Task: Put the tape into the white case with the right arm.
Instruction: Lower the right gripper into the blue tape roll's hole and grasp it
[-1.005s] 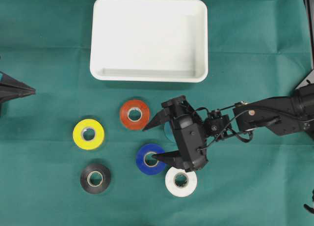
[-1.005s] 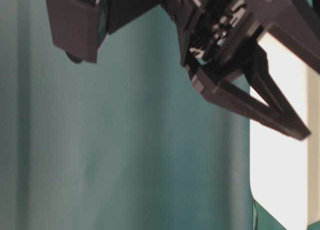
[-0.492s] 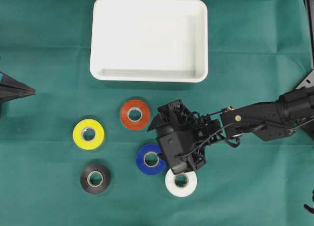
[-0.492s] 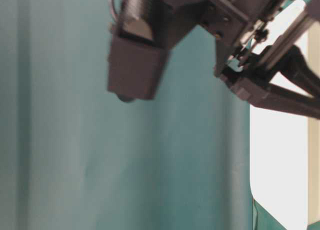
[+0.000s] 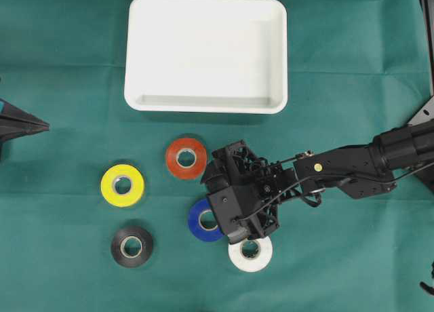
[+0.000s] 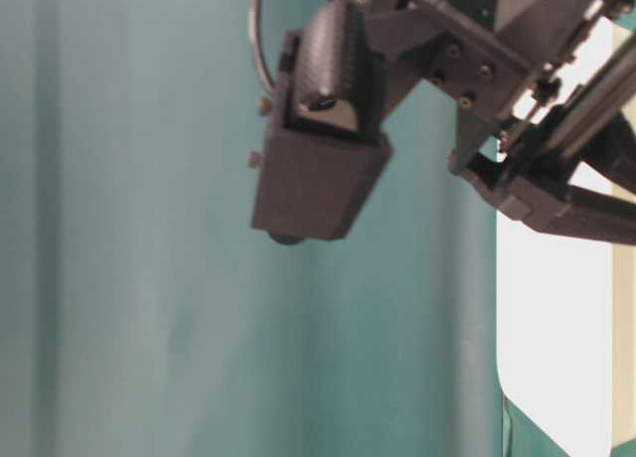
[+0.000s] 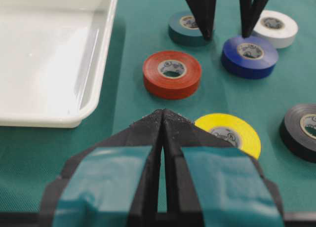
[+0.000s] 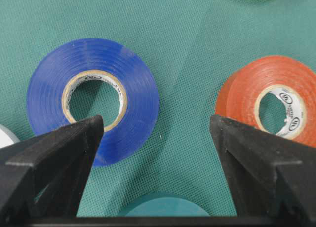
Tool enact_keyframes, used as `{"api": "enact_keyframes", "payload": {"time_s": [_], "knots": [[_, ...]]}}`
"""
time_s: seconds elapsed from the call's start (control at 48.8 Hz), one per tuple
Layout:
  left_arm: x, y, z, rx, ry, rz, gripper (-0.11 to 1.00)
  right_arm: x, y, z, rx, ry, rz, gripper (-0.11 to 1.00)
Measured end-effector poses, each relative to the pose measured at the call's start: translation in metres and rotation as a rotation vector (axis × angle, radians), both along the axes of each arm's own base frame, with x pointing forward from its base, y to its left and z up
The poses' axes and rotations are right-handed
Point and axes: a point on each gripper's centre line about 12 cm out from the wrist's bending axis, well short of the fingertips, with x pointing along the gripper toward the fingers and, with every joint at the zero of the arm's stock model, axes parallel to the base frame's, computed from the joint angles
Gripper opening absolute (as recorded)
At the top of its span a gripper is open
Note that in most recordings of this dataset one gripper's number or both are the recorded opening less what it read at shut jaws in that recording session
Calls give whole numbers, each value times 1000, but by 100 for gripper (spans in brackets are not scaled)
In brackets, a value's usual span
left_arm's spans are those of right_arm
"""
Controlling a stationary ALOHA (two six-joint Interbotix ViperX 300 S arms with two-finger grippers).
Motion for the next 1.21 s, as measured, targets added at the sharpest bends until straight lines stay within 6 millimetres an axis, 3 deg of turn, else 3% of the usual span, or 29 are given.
{"api": "enact_keyframes", "payload": {"time_s": [0.533, 0.882, 0.943, 1.107, 1.21], "knots": [[0, 0, -1, 2, 2, 0, 0, 17, 4, -23, -2, 31, -3, 67], [-1, 0, -4, 0, 8, 0, 0, 20, 5, -25, -6, 30, 2, 64], [-1, 0, -4, 0, 8, 0, 0, 20, 5, -24, -6, 30, 2, 58], [-1, 0, -4, -1, 8, 0, 0, 18, 7, -25, -20, 72, 3, 13], [-1, 0, -4, 0, 8, 0, 0, 17, 10, -24, -36, 101, 12, 1]]}}
